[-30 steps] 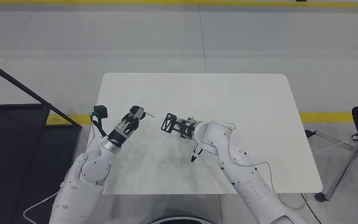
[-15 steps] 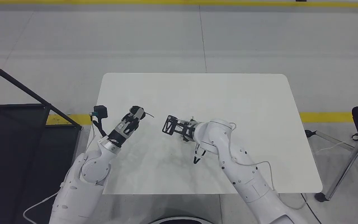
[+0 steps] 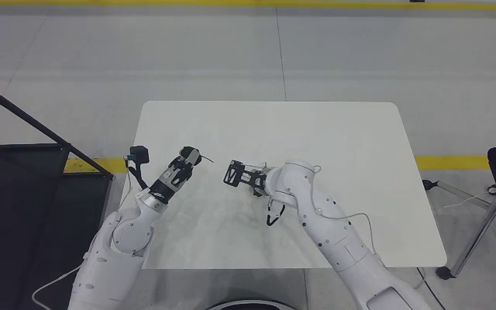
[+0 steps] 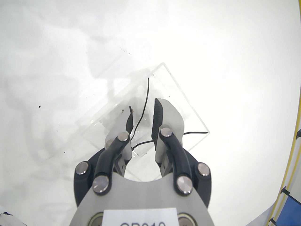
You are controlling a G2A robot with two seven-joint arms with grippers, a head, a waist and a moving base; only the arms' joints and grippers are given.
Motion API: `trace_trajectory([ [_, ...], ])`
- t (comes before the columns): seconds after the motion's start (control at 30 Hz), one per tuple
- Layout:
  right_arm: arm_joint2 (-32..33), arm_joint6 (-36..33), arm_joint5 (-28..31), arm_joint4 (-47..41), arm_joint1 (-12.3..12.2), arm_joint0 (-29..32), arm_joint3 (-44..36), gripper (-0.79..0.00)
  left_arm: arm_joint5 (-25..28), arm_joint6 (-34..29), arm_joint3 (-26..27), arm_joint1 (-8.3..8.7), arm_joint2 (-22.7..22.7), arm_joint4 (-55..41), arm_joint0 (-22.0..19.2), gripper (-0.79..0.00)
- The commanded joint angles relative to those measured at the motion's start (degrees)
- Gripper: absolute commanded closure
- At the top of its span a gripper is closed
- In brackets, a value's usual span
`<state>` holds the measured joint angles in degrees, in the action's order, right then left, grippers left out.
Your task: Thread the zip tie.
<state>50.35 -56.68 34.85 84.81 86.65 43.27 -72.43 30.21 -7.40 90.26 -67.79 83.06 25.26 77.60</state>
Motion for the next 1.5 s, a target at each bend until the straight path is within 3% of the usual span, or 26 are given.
trace_trajectory([
  [0.0, -0.2, -0.2, 0.0, -0.3, 0.1, -0.2, 0.5, -0.182, 0.0, 0.0, 0.0, 0.0, 0.0, 0.0, 0.0, 0.0],
  [0.23, -0.8, -1.4, 0.1, -1.7, 0.3, -1.4, 2.4, -0.135, 0.0, 0.0, 0.0, 0.0, 0.0, 0.0, 0.0, 0.0],
  [0.33, -1.1, -1.6, 0.2, -1.9, 0.4, -1.8, 2.9, 0.0, 0.0, 0.0, 0.0, 0.0, 0.0, 0.0, 0.0, 0.0],
  [0.63, -0.8, -0.5, -0.5, -1.4, 0.2, -1.6, 1.7, 0.0, 0.0, 0.0, 0.0, 0.0, 0.0, 0.0, 0.0, 0.0],
  [1.03, 2.9, 0.0, 0.0, 1.1, -1.8, 3.8, -8.4, 0.0, 0.0, 0.0, 0.0, 0.0, 0.0, 0.0, 0.0, 0.0],
  [1.47, 4.8, 3.0, -1.5, 2.8, -2.8, 6.7, -14.0, 0.0, 0.0, 0.0, 0.0, 0.0, 0.0, 0.0, 0.0, 0.0],
])
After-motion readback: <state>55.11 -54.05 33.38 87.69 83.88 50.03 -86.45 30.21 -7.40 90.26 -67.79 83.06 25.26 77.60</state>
